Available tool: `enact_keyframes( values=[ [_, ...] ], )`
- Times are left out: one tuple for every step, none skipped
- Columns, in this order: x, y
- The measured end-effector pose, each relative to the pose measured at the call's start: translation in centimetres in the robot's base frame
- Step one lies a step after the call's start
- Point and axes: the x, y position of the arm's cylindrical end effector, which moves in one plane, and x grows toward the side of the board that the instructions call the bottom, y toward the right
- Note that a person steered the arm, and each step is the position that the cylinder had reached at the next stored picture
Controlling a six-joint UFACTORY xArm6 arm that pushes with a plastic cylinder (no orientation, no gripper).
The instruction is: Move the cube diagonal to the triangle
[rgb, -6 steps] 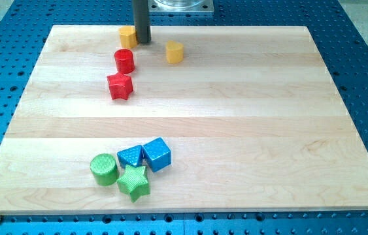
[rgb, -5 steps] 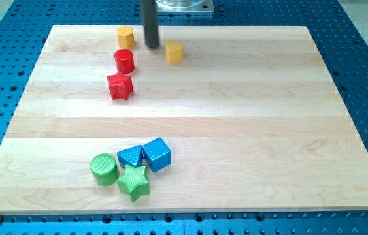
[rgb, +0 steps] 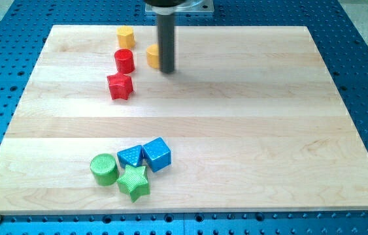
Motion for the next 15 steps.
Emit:
enact_keyframes(
  values=[
    [-1.4, -0.6],
    [1.3, 2.4],
    [7.0, 4.0],
    [15.8, 13.5],
    [26.4, 8.1],
    [27.9, -1.6],
    [21.8, -2.4],
    [22.3, 0.5],
    [26.2, 2.7],
    [23.6, 5.1],
    [16.5, 4.1],
    [14.9, 4.1],
    [16.5, 6.5],
    [13.8, 6.7],
    [13.3, 10.9]
  ],
)
